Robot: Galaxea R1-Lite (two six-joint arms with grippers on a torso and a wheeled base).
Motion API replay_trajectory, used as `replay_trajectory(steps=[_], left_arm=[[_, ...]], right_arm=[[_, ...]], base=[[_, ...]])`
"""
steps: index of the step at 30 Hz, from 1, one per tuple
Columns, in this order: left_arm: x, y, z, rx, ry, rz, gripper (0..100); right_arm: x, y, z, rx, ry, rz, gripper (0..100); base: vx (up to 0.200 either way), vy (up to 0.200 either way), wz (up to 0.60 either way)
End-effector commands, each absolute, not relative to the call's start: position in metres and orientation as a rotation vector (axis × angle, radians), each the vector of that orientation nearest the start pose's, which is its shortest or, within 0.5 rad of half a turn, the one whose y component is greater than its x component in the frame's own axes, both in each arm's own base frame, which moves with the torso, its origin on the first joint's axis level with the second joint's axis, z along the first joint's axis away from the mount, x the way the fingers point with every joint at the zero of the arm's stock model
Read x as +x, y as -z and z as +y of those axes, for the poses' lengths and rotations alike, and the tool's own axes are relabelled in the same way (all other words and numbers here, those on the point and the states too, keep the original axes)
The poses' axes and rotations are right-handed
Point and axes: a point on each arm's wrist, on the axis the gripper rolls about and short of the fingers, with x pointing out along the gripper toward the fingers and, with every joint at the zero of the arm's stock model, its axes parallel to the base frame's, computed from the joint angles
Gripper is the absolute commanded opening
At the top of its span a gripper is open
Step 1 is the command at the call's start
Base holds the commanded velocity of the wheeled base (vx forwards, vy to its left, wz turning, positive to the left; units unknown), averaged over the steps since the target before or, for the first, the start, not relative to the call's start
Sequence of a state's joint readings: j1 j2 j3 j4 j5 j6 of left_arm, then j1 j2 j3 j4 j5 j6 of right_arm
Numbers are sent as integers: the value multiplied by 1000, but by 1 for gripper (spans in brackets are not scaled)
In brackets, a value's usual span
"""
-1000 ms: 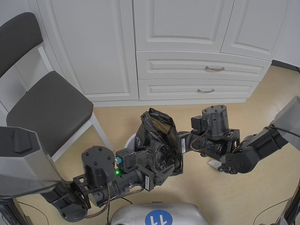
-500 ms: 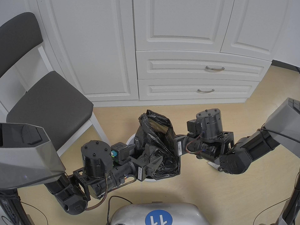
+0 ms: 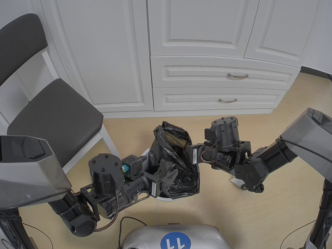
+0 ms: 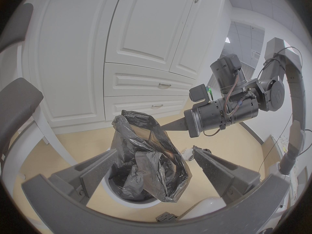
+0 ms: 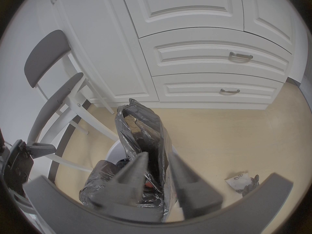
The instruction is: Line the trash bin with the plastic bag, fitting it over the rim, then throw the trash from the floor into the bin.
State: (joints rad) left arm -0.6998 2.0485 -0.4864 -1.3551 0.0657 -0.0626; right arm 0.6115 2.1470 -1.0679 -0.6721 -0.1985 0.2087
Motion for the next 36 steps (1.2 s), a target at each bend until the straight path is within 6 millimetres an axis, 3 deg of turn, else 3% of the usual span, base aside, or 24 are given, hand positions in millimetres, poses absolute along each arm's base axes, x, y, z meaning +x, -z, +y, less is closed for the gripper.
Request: replay_trajectory(steps=[1,3,14,19,20,24,29,36], left_arm=[[241,-73,-200,15,622,213,100],[241,-73,-200,16,621,214,100],[241,-69,-201,20,624,223,100],[241,-66,-203,24,621,229,100],[241,-64,-204,28,616,232,100],[243,-60,-205,32,609,241,100],[249,-63,-202,25,590,229,100],[267,-66,-184,12,515,214,100]], right_arm=[[337,-95,227,47,-352,409,100],[339,-93,226,45,-344,413,100],[380,-42,222,27,-268,472,100],[385,-28,225,24,-264,488,100],[386,-28,226,32,-266,485,0],[383,-37,235,88,-277,466,0],[366,-65,251,168,-323,428,0],[340,-93,266,224,-383,396,0]], base=[[0,0,0],[0,0,0],[0,0,0],[0,0,0],[0,0,0],[0,0,0],[0,0,0],[0,0,0]])
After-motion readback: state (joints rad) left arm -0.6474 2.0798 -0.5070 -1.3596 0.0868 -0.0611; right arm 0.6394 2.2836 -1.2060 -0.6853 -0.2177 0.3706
